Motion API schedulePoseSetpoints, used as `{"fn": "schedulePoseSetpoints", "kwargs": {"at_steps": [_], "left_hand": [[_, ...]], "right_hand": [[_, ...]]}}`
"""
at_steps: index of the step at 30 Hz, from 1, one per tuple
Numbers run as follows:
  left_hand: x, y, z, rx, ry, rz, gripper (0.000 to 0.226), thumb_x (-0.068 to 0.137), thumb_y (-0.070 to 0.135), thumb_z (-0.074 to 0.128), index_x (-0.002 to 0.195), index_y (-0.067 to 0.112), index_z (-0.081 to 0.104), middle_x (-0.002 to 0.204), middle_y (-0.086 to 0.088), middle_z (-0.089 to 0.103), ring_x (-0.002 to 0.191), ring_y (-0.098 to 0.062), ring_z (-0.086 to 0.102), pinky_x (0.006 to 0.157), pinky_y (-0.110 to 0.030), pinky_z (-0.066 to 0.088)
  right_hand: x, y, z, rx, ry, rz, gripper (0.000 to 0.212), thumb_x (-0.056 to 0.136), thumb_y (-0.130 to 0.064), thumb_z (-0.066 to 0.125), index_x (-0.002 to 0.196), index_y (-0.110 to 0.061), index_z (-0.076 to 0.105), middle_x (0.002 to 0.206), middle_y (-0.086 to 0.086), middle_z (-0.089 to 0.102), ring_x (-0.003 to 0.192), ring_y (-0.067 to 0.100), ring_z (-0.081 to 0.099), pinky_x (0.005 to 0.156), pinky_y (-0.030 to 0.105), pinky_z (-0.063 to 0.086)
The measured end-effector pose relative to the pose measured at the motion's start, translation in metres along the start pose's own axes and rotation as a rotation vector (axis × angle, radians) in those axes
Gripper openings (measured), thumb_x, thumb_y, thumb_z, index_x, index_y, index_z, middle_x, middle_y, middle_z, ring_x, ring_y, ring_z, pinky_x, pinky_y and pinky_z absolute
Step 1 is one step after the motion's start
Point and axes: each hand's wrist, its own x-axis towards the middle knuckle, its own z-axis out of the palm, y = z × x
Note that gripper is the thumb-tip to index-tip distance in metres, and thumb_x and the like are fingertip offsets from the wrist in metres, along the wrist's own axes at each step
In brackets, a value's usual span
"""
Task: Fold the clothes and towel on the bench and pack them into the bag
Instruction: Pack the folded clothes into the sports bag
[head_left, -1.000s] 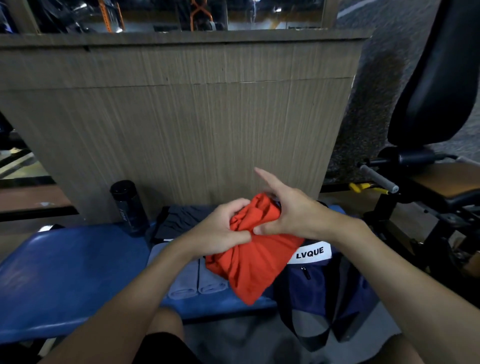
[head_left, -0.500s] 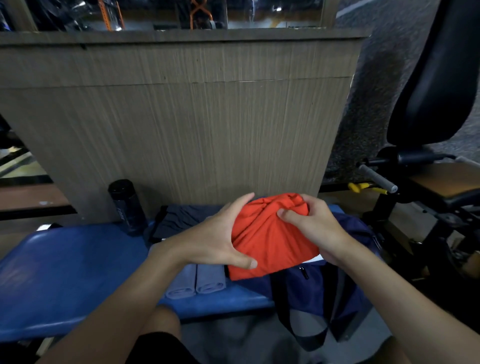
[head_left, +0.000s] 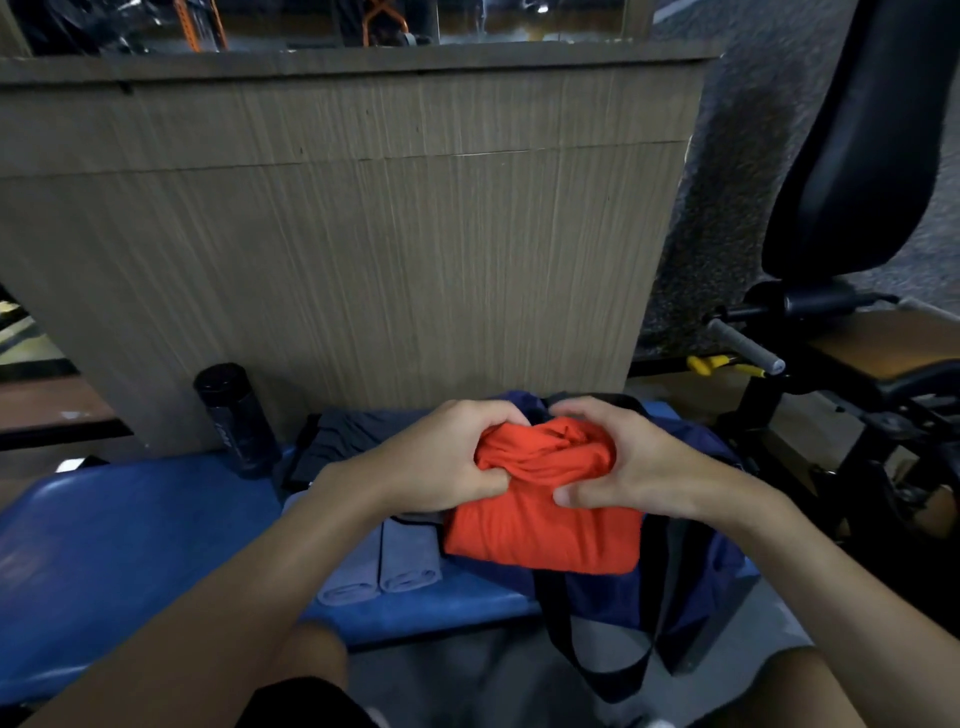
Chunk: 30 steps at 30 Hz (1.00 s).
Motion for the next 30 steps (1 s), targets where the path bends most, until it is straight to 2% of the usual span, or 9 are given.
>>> {"fn": "schedulePoseSetpoints", "kwargs": {"at_steps": [4,7,10,14,17,19,22,25,30], "left_hand": [[0.015,0.007,0.003,0.095,-0.091,0.066,0.033,0.077,0.010,0.069,0.107,0.023,0.067,0.090,0.010,0.067,0.082,-0.006,0.064,0.073,-0.024,0.051],[0.027,0.001,0.011,0.115,-0.055,0.106,0.034,0.078,0.012,0.072,0.109,0.020,0.061,0.098,0.010,0.064,0.090,-0.005,0.062,0.079,-0.022,0.049],[0.035,-0.017,0.021,0.076,0.128,0.112,0.048,0.078,0.023,0.076,0.122,0.021,0.054,0.116,0.010,0.057,0.110,-0.003,0.056,0.093,-0.017,0.042],[0.047,-0.045,0.033,-0.082,0.040,-0.068,0.092,0.070,0.045,0.082,0.145,0.040,0.030,0.134,0.011,0.052,0.125,0.002,0.050,0.104,-0.021,0.042],[0.066,-0.063,0.049,-0.184,0.105,-0.072,0.072,0.074,0.023,0.085,0.133,0.034,0.045,0.103,0.007,0.067,0.096,-0.002,0.066,0.087,-0.023,0.050],[0.079,-0.070,0.058,-0.211,0.098,-0.058,0.060,0.076,0.014,0.084,0.124,0.029,0.052,0.097,0.001,0.070,0.092,-0.009,0.068,0.085,-0.027,0.053],[0.101,-0.071,0.069,-0.233,-0.024,-0.046,0.052,0.079,0.016,0.082,0.123,0.024,0.055,0.101,-0.003,0.071,0.098,-0.015,0.069,0.091,-0.036,0.054],[0.122,-0.079,0.072,-0.136,-0.016,-0.034,0.045,0.083,0.039,0.071,0.124,0.027,0.057,0.113,0.008,0.068,0.110,-0.006,0.062,0.095,-0.024,0.047],[0.142,-0.103,0.072,0.330,-0.062,0.050,0.027,0.086,0.049,0.056,0.110,0.038,0.059,0.126,0.019,0.052,0.128,-0.001,0.041,0.108,-0.036,0.031]], "right_hand": [[0.009,0.007,0.010,-0.156,-0.006,-0.064,0.089,0.054,-0.048,0.089,0.132,-0.032,0.049,0.115,-0.016,0.064,0.106,-0.003,0.061,0.096,0.021,0.047],[0.015,0.020,0.021,-0.101,0.064,-0.105,0.063,0.062,-0.032,0.089,0.116,-0.033,0.055,0.101,-0.020,0.067,0.094,-0.007,0.062,0.084,0.014,0.047],[0.021,0.042,0.032,0.091,0.177,-0.084,0.030,0.073,-0.024,0.081,0.097,-0.021,0.064,0.082,-0.009,0.068,0.073,0.005,0.062,0.070,0.028,0.052],[0.029,0.075,0.043,0.415,0.272,-0.012,0.028,0.081,-0.009,0.077,0.106,-0.017,0.065,0.098,0.003,0.074,0.087,0.010,0.068,0.080,0.030,0.055],[0.032,0.095,0.043,0.564,0.258,0.032,0.038,0.083,0.000,0.074,0.115,-0.017,0.063,0.105,0.000,0.074,0.098,0.012,0.069,0.082,0.020,0.051],[0.034,0.108,0.037,0.554,0.268,0.006,0.046,0.078,-0.007,0.081,0.117,-0.018,0.060,0.105,-0.007,0.074,0.098,0.008,0.069,0.081,0.016,0.050],[0.039,0.122,0.025,0.449,0.342,-0.033,0.054,0.069,-0.032,0.082,0.114,-0.019,0.056,0.099,-0.015,0.067,0.092,0.001,0.064,0.080,0.016,0.048],[0.040,0.140,0.013,0.390,0.446,-0.050,0.065,0.079,-0.022,0.079,0.135,-0.025,0.045,0.119,-0.023,0.057,0.111,-0.003,0.056,0.095,0.013,0.043],[0.027,0.167,-0.013,0.366,0.607,0.038,0.072,0.089,-0.020,0.066,0.144,-0.044,0.027,0.141,-0.017,0.046,0.121,-0.011,0.050,0.099,0.006,0.038]]}}
